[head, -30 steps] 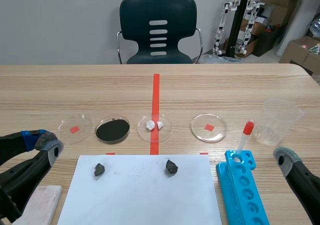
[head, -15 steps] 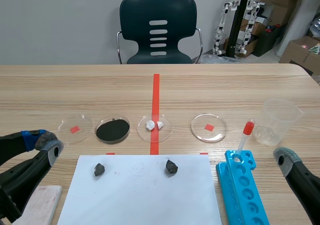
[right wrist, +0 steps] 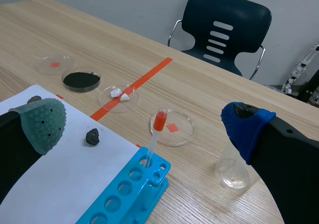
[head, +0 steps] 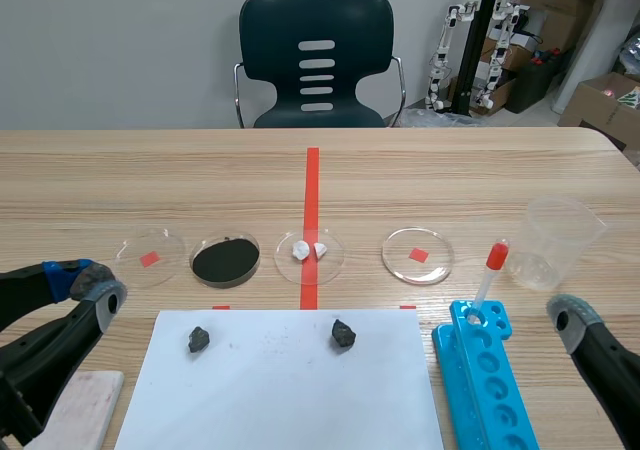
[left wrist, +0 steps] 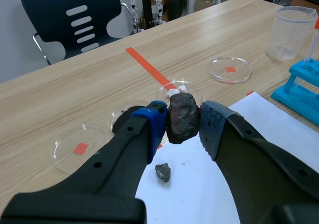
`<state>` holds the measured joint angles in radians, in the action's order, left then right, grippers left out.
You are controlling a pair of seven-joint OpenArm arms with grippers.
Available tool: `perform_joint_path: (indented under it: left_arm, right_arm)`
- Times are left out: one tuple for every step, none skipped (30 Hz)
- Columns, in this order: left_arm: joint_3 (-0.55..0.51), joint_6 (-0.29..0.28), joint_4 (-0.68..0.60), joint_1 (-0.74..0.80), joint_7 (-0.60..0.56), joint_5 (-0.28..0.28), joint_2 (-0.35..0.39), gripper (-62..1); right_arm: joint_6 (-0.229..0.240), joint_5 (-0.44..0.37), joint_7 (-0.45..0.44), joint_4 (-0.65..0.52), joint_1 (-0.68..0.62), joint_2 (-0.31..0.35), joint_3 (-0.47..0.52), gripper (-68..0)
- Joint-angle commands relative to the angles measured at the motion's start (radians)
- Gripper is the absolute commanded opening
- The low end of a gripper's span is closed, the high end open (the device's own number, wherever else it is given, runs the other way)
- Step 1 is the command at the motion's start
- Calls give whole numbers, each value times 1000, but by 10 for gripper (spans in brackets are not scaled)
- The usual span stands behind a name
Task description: Pick up the middle mineral with the left hand
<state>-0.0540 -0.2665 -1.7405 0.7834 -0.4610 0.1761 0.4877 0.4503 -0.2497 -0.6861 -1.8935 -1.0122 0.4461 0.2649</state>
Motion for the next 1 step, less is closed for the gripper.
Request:
perform_joint_path:
  left_arm:
    - [-3,-3,-8,-3,-18,10,-2,-464]
  right_arm:
    - [0,-7,-10,-14,-2,11,3,4]
